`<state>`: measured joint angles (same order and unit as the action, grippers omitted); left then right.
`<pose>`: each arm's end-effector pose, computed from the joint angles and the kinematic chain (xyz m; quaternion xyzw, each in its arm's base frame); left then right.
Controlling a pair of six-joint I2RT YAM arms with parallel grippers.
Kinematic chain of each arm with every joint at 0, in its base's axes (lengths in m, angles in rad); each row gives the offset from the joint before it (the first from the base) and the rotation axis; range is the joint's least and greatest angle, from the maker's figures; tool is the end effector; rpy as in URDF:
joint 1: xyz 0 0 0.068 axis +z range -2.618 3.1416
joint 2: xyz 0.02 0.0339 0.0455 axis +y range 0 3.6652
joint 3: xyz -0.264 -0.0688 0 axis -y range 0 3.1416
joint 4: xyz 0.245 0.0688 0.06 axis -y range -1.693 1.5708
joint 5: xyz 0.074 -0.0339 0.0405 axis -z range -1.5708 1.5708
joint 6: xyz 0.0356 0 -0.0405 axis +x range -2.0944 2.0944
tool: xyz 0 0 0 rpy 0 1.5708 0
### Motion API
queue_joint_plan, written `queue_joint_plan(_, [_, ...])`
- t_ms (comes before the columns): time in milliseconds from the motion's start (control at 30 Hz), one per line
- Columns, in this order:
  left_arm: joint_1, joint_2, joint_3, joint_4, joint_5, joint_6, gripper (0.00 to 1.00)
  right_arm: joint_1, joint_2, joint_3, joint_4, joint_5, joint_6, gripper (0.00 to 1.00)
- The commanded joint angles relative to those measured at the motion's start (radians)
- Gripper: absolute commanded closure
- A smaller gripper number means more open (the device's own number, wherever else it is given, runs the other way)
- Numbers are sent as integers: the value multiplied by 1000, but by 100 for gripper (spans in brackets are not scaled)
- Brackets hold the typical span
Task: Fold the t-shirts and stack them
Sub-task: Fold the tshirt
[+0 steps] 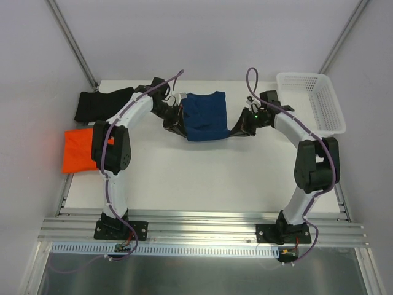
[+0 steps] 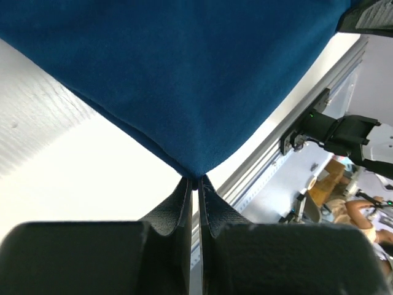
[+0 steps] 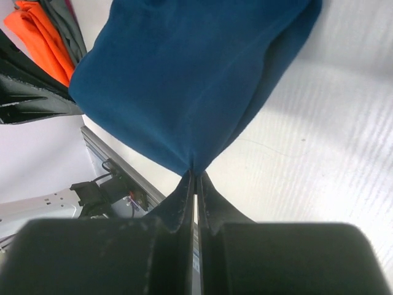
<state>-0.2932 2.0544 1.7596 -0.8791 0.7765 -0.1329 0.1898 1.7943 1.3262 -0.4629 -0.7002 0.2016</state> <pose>0.4073 -0.1490 0.2418 0.1470 0.8985 -0.4013 0.0999 0.3734 0.0951 0.2327 -0.1026 0.8923 0.3768 0.2264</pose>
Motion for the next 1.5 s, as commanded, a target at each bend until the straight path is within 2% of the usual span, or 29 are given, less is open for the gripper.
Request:
queue_joint_plan(0, [3, -71, 69, -47, -39, 55, 100, 28, -49, 90, 12, -21, 21, 99])
queue_joint_plan(167, [6, -77, 138, -66, -62, 65, 100, 42, -9, 189, 35, -15, 51, 99])
queue_joint_plan(333, [15, -28, 224, -64, -98, 78, 100, 42, 85, 356, 49, -1, 50, 99])
queue_joint_plan(600, [68, 220, 616, -54, -178, 87, 100, 31, 258, 528, 96, 47, 24, 99])
queue_joint_plan(733, [81, 332, 728, 32, -220, 72, 100, 22, 399, 634, 136, 70, 22, 99])
queue_joint_plan(833, [83, 456, 800, 93, -233, 65, 100, 11, 531, 814, 151, 88, 22, 99])
queue_joint_plan(933, [85, 526, 851, 155, -259, 64, 100, 8, 620, 905, 191, 123, 13, 99])
queue_joint_plan(1033, [94, 602, 915, 271, -304, 67, 100, 7, 707, 987, 233, 168, 2, 99])
queue_joint_plan(1167, [94, 638, 914, 429, -365, 88, 100, 7, 770, 1048, 245, 202, -8, 99])
queue_joint_plan(1300, [94, 595, 812, 566, -401, 110, 100, 3, 777, 1033, 260, 221, -25, 99])
queue_joint_plan(1467, [94, 586, 787, 689, -439, 122, 100, 0, 803, 1084, 274, 260, -48, 99])
